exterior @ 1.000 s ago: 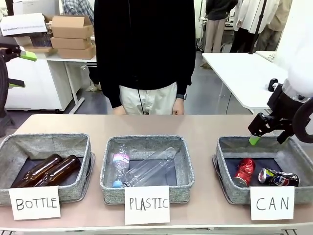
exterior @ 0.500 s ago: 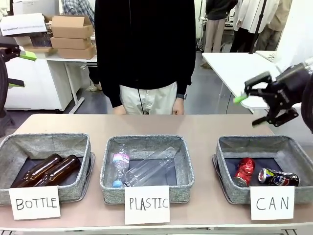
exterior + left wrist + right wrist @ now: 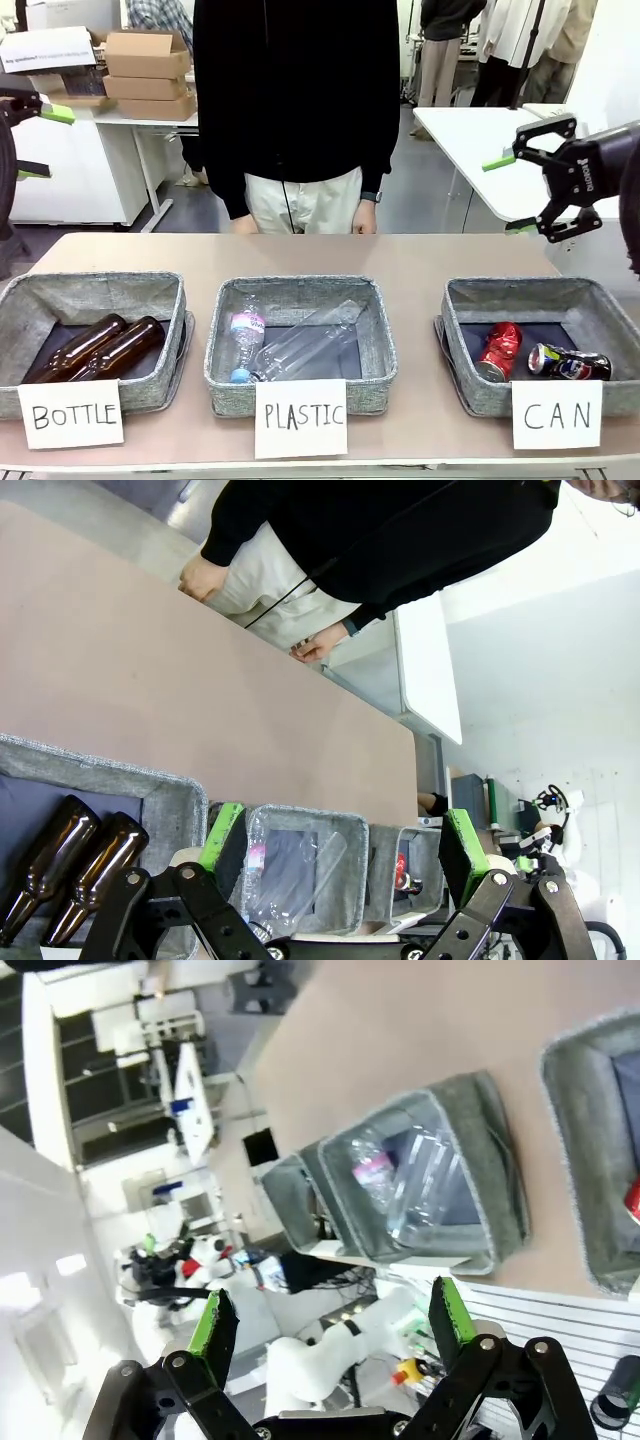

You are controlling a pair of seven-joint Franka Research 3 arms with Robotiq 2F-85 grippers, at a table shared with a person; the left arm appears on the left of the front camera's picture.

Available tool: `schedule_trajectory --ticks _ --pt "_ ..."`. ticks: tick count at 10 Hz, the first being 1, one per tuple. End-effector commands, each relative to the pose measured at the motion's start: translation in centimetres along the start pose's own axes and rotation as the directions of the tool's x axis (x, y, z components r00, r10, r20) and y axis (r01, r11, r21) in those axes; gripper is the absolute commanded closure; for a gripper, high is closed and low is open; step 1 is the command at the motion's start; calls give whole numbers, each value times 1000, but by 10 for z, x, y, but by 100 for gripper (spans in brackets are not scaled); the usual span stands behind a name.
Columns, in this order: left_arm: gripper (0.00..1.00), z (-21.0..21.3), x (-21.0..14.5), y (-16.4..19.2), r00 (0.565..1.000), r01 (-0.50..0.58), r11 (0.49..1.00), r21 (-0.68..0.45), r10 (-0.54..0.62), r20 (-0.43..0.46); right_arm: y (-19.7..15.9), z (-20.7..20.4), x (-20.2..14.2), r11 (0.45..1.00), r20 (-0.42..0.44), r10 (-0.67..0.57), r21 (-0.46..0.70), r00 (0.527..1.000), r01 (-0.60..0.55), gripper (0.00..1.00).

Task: Sort the can waste into the basket.
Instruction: Pick up the can waste from the table and place it in the right Fabric basket.

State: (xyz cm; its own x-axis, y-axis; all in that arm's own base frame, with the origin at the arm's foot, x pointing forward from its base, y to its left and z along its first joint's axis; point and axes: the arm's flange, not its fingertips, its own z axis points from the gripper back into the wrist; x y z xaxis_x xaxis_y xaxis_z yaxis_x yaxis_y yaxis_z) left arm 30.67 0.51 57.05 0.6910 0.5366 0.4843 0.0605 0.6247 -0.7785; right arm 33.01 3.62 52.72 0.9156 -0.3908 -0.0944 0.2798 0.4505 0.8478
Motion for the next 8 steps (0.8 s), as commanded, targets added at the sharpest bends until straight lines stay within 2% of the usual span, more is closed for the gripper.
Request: schedule_trajectory --ticks 1,8 --pt "0 2 -3 3 1000 3 1000 2 -3 3 1 2 -2 998 -8 40 -46 999 -41 0" --pt "0 2 -3 3 1000 3 1000 2 -3 3 1 2 -2 998 -8 40 -46 999 -41 0"
